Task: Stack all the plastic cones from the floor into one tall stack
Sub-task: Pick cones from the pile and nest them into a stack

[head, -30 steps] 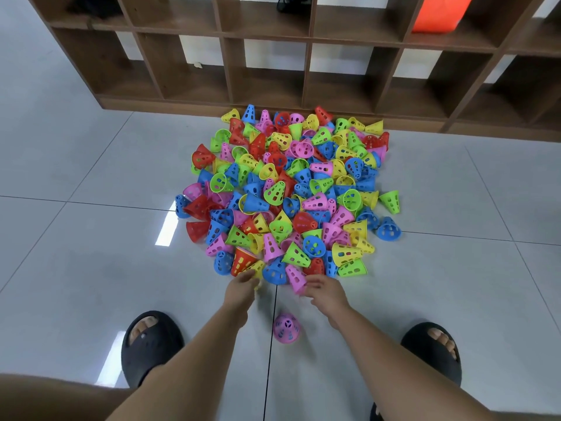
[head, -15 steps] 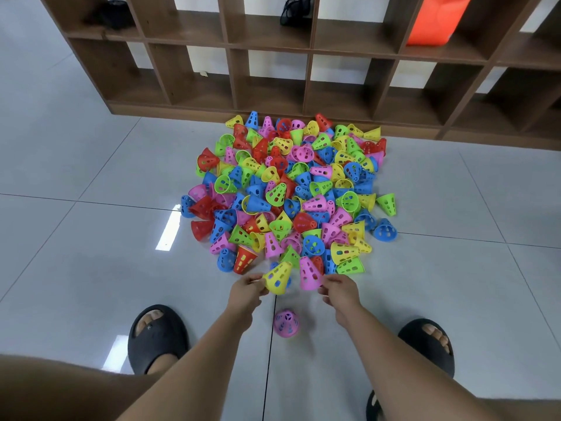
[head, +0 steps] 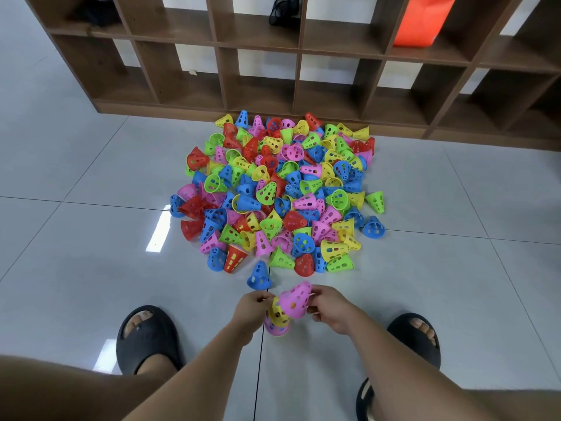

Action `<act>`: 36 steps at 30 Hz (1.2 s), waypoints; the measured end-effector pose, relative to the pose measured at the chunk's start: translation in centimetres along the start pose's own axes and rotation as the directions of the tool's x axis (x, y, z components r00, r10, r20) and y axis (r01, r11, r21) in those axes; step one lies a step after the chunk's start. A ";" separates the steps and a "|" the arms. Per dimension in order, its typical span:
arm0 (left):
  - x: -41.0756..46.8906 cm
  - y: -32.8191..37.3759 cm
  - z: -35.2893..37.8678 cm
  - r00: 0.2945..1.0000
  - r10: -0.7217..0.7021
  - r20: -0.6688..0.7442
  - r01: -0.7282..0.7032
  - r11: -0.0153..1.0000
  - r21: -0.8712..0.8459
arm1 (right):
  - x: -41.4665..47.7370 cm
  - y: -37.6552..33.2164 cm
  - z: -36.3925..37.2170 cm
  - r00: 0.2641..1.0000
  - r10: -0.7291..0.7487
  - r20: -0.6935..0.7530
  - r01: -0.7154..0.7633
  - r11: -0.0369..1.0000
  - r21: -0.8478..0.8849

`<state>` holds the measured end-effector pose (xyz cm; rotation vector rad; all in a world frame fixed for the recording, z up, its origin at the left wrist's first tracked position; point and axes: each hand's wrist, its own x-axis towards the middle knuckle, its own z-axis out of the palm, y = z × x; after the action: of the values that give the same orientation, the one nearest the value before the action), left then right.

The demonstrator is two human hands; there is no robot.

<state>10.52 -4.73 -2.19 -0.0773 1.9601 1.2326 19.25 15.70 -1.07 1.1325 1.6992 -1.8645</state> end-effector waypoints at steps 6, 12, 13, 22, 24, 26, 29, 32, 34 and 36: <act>0.8 -1.5 0.1 0.994 -0.097 -0.052 0.098 0.995 0.030 | 0.7 1.3 1.2 0.996 -0.080 -0.049 0.068 0.975 -0.209; 2.1 -2.3 -0.3 0.988 -0.131 -0.082 0.133 0.991 0.027 | 2.5 1.9 0.2 0.994 -0.060 -0.087 0.038 0.970 -0.239; 2.5 -2.2 -0.4 0.987 -0.132 -0.087 0.133 0.991 0.008 | 2.9 1.7 -0.4 0.988 -0.074 -0.132 0.042 0.972 -0.232; 5.1 0.1 -1.2 0.985 -0.067 -0.158 0.032 0.976 -0.215 | 4.6 -0.8 -8.3 0.808 -0.305 -0.505 0.033 0.878 -0.477; 5.1 0.8 -1.1 0.987 -0.065 -0.147 0.024 0.963 -0.270 | 5.1 -0.5 -9.3 0.810 -0.305 -0.500 0.036 0.879 -0.476; 5.3 1.0 -1.0 0.988 -0.051 -0.144 0.009 0.959 -0.284 | 5.7 -0.1 -9.9 0.836 -0.302 -0.458 0.053 0.875 -0.481; 5.5 1.4 -1.1 0.990 -0.016 -0.141 -0.020 0.967 -0.252 | 6.2 0.2 -10.5 0.880 -0.286 -0.379 0.081 0.877 -0.474; 5.5 2.0 -1.4 0.994 0.009 -0.113 -0.035 0.973 -0.230 | 6.7 0.8 -10.4 0.921 -0.235 -0.310 0.077 0.892 -0.445; 5.7 2.1 -1.9 0.996 0.002 -0.084 -0.019 0.979 -0.202 | 7.0 1.3 -9.9 0.929 -0.222 -0.296 0.063 0.883 -0.465; 6.0 1.9 -2.3 0.996 -0.007 -0.085 -0.007 0.987 -0.162 | 7.2 1.8 -9.1 0.920 -0.228 -0.319 0.052 0.877 -0.477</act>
<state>4.27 -3.42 -4.22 -0.2155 1.9281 1.4079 18.99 25.68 -7.17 1.2249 2.3340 -1.2509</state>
